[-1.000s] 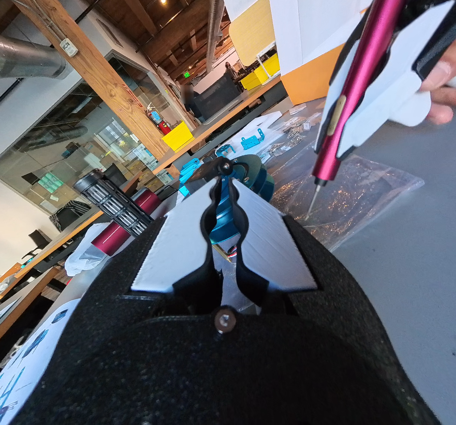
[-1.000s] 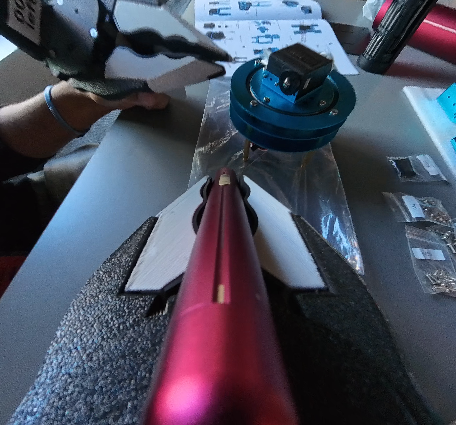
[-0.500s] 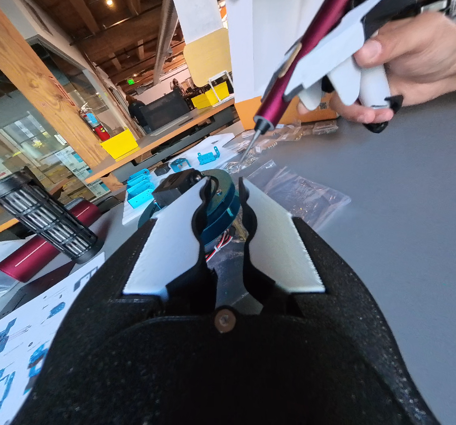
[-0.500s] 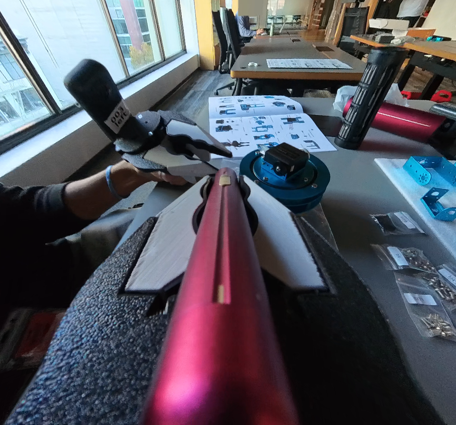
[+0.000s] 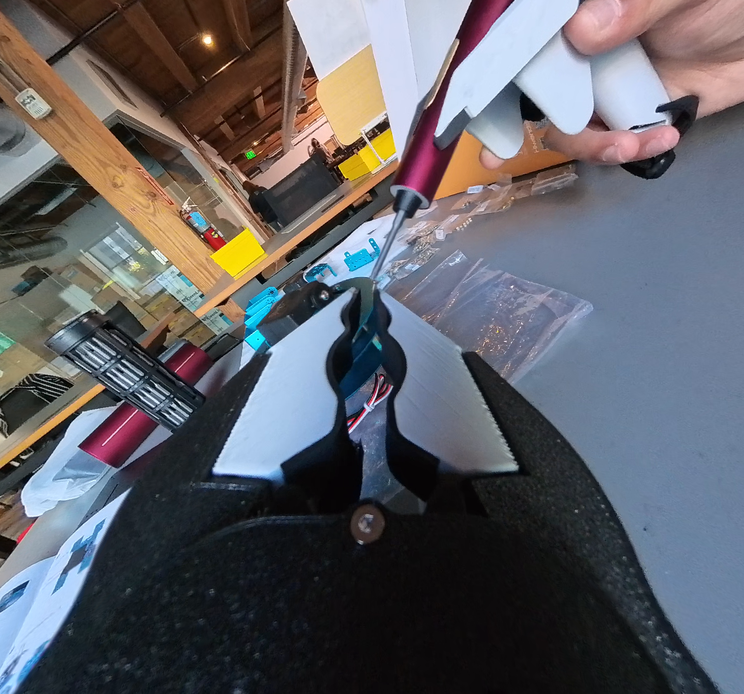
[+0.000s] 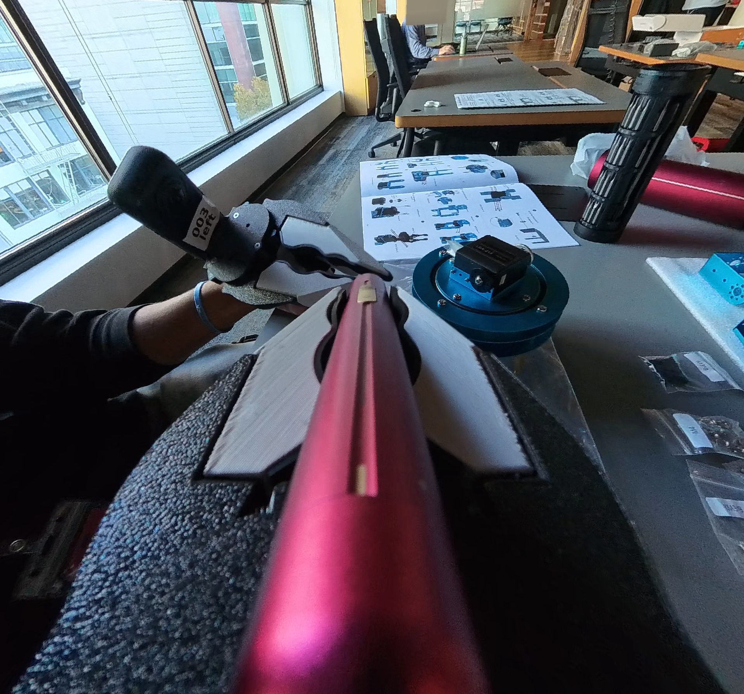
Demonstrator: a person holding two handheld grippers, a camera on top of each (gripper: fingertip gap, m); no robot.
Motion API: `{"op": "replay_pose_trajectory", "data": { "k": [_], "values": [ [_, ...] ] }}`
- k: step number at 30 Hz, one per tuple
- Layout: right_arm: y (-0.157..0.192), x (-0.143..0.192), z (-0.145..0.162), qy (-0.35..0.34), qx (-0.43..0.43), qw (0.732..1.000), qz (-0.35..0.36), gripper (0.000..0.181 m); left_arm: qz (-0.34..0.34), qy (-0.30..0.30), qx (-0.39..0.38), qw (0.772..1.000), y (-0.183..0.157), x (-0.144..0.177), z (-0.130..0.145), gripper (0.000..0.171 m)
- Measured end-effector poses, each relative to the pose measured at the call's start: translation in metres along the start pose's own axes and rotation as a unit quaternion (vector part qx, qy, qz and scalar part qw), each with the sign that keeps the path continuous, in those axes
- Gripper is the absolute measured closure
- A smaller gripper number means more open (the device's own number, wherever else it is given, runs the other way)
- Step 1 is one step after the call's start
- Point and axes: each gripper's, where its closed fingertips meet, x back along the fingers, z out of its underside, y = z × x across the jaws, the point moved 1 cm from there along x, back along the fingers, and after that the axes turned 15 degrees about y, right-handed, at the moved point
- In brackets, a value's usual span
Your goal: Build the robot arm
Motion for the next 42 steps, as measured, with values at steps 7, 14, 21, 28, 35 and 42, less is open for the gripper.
{"op": "replay_pose_trajectory", "data": {
  "k": [7,14,21,28,35,42],
  "values": [
    [-0.0013,-0.0001,0.001,-0.002,-0.005,1.0,-0.003,0.159,0.001,-0.001,-0.013,1.0,-0.0032,-0.0001,0.0001,0.171],
    [-0.002,0.0005,0.0012,-0.002,-0.004,1.0,-0.002,0.159,0.002,-0.004,-0.011,1.0,-0.0026,0.0004,-0.0002,0.171],
    [-0.0016,-0.0008,0.0027,0.001,-0.006,1.0,-0.005,0.159,0.004,-0.003,-0.01,1.0,-0.0026,0.0003,0.0002,0.171],
    [-0.0019,-0.0013,0.0038,0.003,-0.001,1.0,-0.002,0.159,0.001,0.004,-0.015,1.0,-0.0033,-0.0014,0.0015,0.171],
    [-0.0015,-0.0009,0.0032,0.003,0.003,1.0,0.0,0.159,-0.008,0.006,-0.021,1.0,-0.0029,-0.0022,0.0021,0.17],
    [-0.0021,0.002,0.0,-0.003,0.007,1.0,0.005,0.158,-0.012,0.008,-0.019,1.0,-0.0013,-0.0027,0.0025,0.165]
  ]
}}
